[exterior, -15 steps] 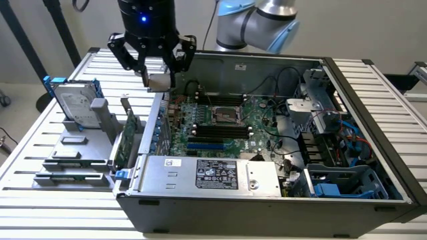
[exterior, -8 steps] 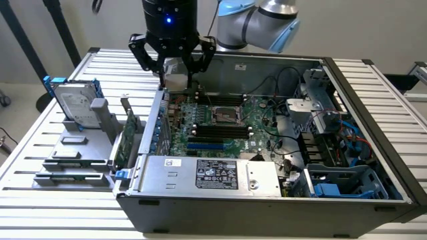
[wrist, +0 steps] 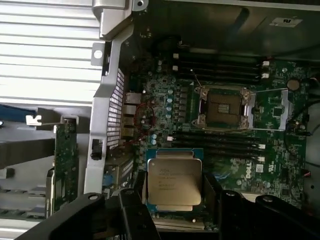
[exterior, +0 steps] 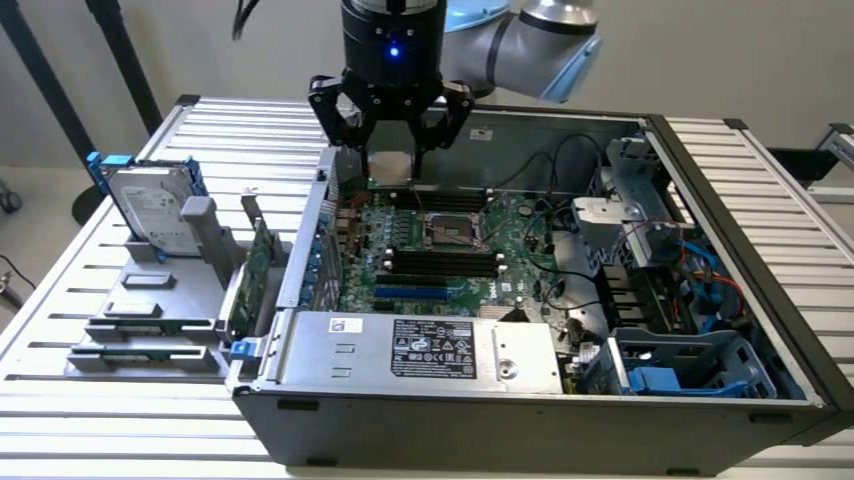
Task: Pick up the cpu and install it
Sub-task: 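Pick up the cpu and move it towards the insertion slot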
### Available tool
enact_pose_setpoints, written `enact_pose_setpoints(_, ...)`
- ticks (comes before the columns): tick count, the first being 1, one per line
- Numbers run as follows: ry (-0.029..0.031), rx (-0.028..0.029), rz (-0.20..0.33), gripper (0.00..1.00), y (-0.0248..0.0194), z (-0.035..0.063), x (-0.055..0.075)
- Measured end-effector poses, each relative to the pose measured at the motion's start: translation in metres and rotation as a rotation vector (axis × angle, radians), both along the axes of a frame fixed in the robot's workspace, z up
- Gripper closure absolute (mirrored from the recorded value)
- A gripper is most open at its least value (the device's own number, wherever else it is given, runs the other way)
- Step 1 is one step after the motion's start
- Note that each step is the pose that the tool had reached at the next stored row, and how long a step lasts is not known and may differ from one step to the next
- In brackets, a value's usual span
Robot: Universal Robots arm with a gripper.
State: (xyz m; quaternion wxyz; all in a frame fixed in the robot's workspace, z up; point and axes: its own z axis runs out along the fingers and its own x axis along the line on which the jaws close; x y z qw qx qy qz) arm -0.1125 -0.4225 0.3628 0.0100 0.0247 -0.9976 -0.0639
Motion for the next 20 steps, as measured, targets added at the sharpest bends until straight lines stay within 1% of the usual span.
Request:
enact_pose_setpoints(2, 0.0, -0.0002, 0.0, 0.46, 0.0052, -0.0036, 0.009)
enact_pose_setpoints(6, 0.0001, -0.0007, 0.0, 0.46, 0.0175, -0.0108, 0.025)
enact_pose_setpoints(14, 0.0, -0.0016, 0.0, 0.46, 0.0467, -0.0249, 0.046)
enact_pose_setpoints(15, -0.0001, -0.0022, 0.0, 0.46, 0.05, -0.0265, 0.048)
enact_pose_setpoints(18, -0.0001, -0.0063, 0.0, 0.46, 0.0597, -0.031, 0.053)
enact_pose_setpoints(20, 0.0, -0.0108, 0.0, 0.46, 0.0655, -0.0335, 0.056)
